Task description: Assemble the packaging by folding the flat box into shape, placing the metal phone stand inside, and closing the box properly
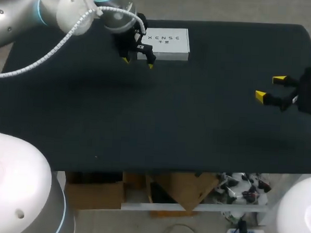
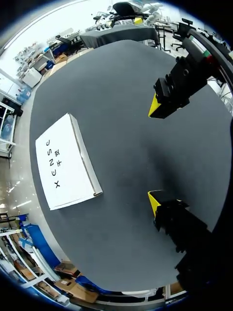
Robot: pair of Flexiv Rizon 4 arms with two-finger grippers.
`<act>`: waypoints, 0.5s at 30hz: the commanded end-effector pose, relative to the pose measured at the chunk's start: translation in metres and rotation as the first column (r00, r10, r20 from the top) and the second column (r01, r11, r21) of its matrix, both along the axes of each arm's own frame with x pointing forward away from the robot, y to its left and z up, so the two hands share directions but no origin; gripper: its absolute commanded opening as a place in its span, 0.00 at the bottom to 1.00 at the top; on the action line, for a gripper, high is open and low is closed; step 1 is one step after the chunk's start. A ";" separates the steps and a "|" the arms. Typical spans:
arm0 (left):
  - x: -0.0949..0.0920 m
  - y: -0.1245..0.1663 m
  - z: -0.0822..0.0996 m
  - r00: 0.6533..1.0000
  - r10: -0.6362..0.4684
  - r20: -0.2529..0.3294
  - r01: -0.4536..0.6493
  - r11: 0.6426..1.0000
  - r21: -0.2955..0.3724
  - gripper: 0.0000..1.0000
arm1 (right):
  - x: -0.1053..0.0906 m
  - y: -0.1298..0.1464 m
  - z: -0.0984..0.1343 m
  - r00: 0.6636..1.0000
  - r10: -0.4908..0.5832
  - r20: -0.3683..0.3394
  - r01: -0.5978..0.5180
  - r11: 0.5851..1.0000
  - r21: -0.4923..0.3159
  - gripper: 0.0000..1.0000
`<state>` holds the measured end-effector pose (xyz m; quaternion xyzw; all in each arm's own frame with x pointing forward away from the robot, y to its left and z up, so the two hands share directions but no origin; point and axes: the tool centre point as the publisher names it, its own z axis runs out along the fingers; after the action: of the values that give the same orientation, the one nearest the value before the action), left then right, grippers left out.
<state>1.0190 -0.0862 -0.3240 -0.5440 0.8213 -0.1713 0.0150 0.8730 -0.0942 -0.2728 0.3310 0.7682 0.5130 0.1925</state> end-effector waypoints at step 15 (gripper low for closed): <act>-0.013 0.030 0.017 0.876 -0.117 0.468 0.279 0.915 -0.293 1.00 | -0.001 -0.001 -0.001 1.000 0.002 0.005 -0.002 1.000 0.004 1.00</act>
<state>1.0098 -0.0628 -0.3074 -0.4143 0.8422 -0.3407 0.0557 0.8730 -0.0941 -0.2729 0.3310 0.7682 0.5130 0.1925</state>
